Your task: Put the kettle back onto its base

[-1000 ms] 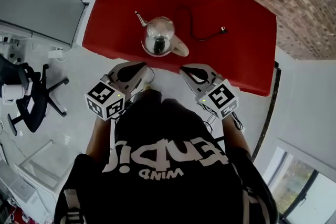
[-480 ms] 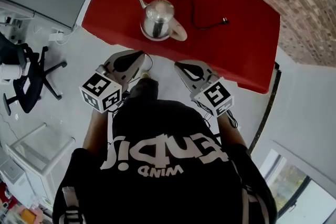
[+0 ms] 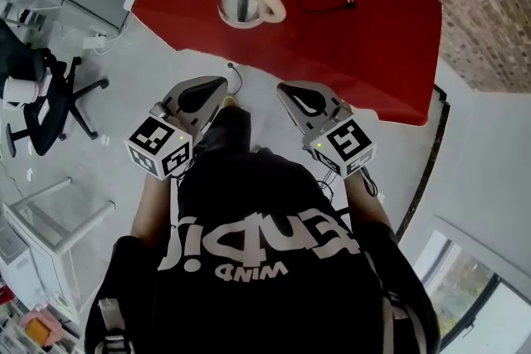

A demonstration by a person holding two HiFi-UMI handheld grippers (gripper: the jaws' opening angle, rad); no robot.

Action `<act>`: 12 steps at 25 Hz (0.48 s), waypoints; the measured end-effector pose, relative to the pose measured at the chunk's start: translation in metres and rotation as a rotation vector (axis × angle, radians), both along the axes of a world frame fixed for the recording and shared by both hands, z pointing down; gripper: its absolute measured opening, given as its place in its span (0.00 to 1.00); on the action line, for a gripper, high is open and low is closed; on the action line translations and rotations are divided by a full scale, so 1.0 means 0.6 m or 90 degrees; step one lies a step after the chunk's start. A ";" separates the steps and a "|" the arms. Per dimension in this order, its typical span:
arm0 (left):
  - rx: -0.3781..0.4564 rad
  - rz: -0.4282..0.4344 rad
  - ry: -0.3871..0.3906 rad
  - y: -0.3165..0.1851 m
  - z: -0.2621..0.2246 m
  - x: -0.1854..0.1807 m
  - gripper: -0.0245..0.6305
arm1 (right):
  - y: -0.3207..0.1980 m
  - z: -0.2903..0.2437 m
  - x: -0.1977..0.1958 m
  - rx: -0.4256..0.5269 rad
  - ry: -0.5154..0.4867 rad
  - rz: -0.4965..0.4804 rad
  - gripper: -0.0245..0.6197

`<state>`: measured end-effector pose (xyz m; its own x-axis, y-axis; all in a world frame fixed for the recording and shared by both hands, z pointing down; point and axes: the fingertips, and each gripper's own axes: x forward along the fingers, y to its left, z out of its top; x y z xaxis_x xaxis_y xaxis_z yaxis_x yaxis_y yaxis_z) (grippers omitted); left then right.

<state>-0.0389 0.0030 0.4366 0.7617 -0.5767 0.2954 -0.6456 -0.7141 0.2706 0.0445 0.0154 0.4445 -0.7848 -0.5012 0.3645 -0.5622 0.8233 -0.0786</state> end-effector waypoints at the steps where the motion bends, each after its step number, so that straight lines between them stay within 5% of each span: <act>1: 0.005 -0.004 -0.005 0.018 0.000 0.005 0.05 | 0.014 -0.003 0.004 0.007 -0.003 -0.002 0.07; 12: 0.017 -0.030 -0.021 0.185 -0.025 0.011 0.05 | 0.143 -0.056 -0.004 0.033 -0.052 -0.014 0.07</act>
<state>-0.0326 0.1137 0.4216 0.7233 -0.6198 0.3045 -0.6872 -0.6892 0.2295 0.0424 0.1013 0.4107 -0.8220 -0.4996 0.2733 -0.5371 0.8397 -0.0802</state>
